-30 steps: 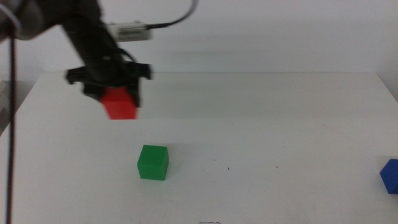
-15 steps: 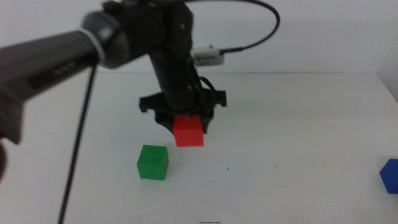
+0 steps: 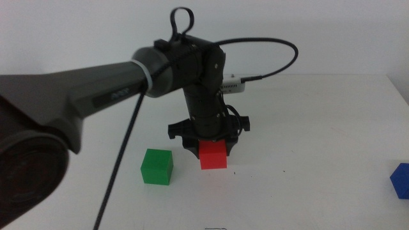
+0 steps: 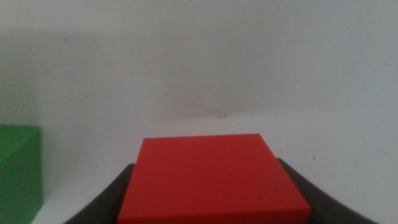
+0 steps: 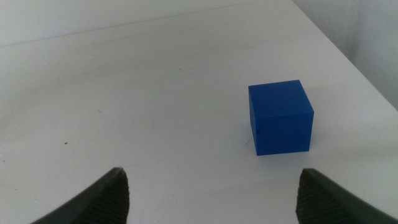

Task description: Stack red cubes first, then green, then blue cubes in a specific spot.

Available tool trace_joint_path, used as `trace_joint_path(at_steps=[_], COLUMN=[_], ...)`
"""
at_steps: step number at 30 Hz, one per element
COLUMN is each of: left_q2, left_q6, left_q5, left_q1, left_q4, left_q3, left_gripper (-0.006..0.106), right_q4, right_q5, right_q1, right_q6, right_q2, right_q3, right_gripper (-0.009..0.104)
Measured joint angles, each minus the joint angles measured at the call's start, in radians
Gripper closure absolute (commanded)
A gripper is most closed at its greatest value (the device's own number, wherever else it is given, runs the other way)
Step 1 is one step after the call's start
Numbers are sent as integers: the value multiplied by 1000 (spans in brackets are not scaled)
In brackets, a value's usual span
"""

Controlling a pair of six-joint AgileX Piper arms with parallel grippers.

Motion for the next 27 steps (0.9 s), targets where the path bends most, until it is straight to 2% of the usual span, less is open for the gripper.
trace_joint_path(at_steps=[11, 27], left_q2=[108, 137], left_q6=[-5, 5], left_q5=[-14, 5], left_q1=[-24, -24], left_q4=[-9, -27], left_q3=[-60, -70], left_gripper=[82, 82], right_q4=[0, 0], right_q5=[0, 0], right_q1=[0, 0], right_q6=[0, 0], right_q2=[0, 0], right_q3=[0, 0], right_gripper=[21, 21])
